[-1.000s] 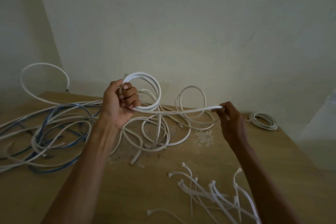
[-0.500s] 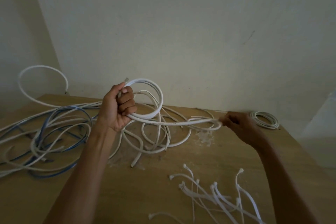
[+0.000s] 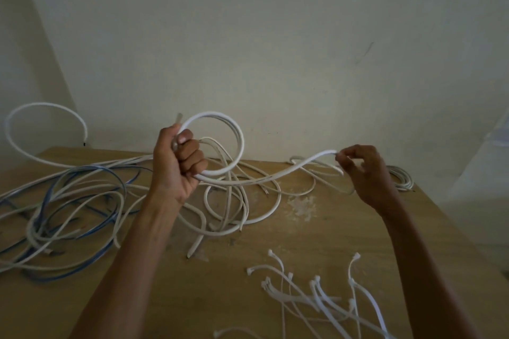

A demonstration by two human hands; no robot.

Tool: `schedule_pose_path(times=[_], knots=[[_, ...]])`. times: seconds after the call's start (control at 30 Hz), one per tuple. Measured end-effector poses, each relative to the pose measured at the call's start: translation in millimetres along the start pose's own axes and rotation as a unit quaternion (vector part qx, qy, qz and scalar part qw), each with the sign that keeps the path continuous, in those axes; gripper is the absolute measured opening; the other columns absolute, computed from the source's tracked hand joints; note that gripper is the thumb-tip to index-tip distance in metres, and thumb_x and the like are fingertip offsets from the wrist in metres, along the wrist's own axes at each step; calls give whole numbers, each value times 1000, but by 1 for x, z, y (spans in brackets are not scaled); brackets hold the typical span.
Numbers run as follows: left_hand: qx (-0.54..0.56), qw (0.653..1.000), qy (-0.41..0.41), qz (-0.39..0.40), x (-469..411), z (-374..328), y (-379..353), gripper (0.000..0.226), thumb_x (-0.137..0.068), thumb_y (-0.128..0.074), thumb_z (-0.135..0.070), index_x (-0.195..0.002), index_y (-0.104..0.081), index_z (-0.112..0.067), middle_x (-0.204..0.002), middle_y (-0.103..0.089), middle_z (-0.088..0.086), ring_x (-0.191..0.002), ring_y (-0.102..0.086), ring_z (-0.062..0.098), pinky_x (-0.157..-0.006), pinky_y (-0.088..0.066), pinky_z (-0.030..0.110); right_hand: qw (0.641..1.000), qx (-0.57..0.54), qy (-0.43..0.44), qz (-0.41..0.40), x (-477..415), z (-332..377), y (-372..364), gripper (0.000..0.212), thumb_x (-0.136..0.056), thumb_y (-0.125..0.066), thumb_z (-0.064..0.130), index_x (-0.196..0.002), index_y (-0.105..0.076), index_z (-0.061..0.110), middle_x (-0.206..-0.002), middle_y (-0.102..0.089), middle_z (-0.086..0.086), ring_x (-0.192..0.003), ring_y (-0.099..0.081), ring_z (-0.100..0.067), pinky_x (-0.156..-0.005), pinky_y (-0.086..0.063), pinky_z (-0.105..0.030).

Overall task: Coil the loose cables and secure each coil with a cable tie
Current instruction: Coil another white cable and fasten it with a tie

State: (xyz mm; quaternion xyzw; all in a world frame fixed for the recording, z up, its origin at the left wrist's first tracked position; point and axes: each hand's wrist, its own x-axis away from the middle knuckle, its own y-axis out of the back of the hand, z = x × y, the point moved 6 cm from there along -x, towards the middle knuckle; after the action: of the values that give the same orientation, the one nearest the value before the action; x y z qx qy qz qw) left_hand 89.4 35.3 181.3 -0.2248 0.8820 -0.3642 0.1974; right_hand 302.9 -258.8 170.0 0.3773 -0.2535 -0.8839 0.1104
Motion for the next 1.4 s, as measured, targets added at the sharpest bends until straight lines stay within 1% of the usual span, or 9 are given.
schedule_pose_path(times=[0.07, 0.3, 0.43, 0.8, 1.1, 1.2, 1.27, 1.33, 1.4], knots=[[10, 1000, 6, -11, -2, -1, 5, 42, -104, -31, -33, -63, -37, -24, -37, -24, -11, -28, -19, 3, -30, -18, 17, 989, 138, 25, 47, 1, -4, -2, 10, -95, -65, 38, -90, -66, 29, -76, -58, 1, -76, -51, -16, -69, -34, -31], [-2, 999, 34, 18, -1, 6, -1, 38, -104, -31, -35, -68, -33, -24, -36, -25, -10, -28, -15, 7, -28, -20, 16, 928, 33, -281, 241, 22, -32, -21, 80, -98, -27, 70, -82, -72, 6, -64, -73, -10, -49, -67, -21, -47, -39, -23], [-24, 997, 55, 48, 4, 15, -13, 40, -105, -30, -34, -67, -33, -23, -39, -18, -11, -38, -5, 10, -28, -20, 16, 885, 164, -281, 333, 42, -35, -37, 66, -90, -58, 67, -79, -68, 2, -58, -72, -4, -46, -67, -11, -50, -47, -23], [-169, 983, 69, 20, 4, 31, -9, 38, -105, -35, -33, -68, -34, -22, -41, -21, -10, -30, -17, 4, -35, -14, 18, 933, -244, -244, 98, 13, -19, 21, 21, -94, -63, -2, -113, -66, 8, -72, -63, -7, -56, -47, -10, -42, -35, -14], [-315, 943, -77, 67, 3, 32, -16, 38, -105, -39, -31, -69, -36, -21, -45, -26, -9, -36, -17, 9, -42, -19, 18, 986, -81, -117, -89, 6, 6, 27, 12, -101, -60, 17, -101, -63, 6, -67, -64, -3, -49, -65, -10, -50, -50, -17], [-360, 918, -144, 82, 9, 26, -23, 39, -101, -42, -38, -65, -37, -25, -48, -28, -6, -40, -18, 13, -44, -21, 22, 928, -342, -145, 24, 5, 20, 25, 21, -105, -45, 6, -115, -63, 8, -100, -73, -20, -92, -75, -24, -80, -60, -40], [-342, 922, -158, 86, 11, 21, -28, 40, -102, -41, -37, -65, -34, -24, -49, -26, -7, -42, -17, 11, -44, -19, 21, 811, -550, -146, 136, 9, 41, 30, 35, -105, -38, 17, -129, -60, 7, -131, -63, -25, -125, -61, -35, -99, -54, -51], [-314, 931, -157, 96, 11, 18, -30, 39, -102, -41, -36, -67, -31, -22, -49, -25, -9, -42, -16, 9, -44, -17, 22, 721, -644, -176, 183, 12, 58, 36, 50, -101, -37, 40, -126, -64, 7, -140, -57, -25, -131, -56, -37, -95, -56, -49], [-302, 935, -151, 109, 11, 17, -31, 41, -101, -44, -40, -68, -29, -21, -50, -26, -10, -43, -16, 9, -45, -16, 25, 719, -644, -214, 151, 11, 61, 33, 40, -98, -45, 37, -116, -63, 6, -137, -61, -20, -121, -65, -31, -81, -61, -32]])
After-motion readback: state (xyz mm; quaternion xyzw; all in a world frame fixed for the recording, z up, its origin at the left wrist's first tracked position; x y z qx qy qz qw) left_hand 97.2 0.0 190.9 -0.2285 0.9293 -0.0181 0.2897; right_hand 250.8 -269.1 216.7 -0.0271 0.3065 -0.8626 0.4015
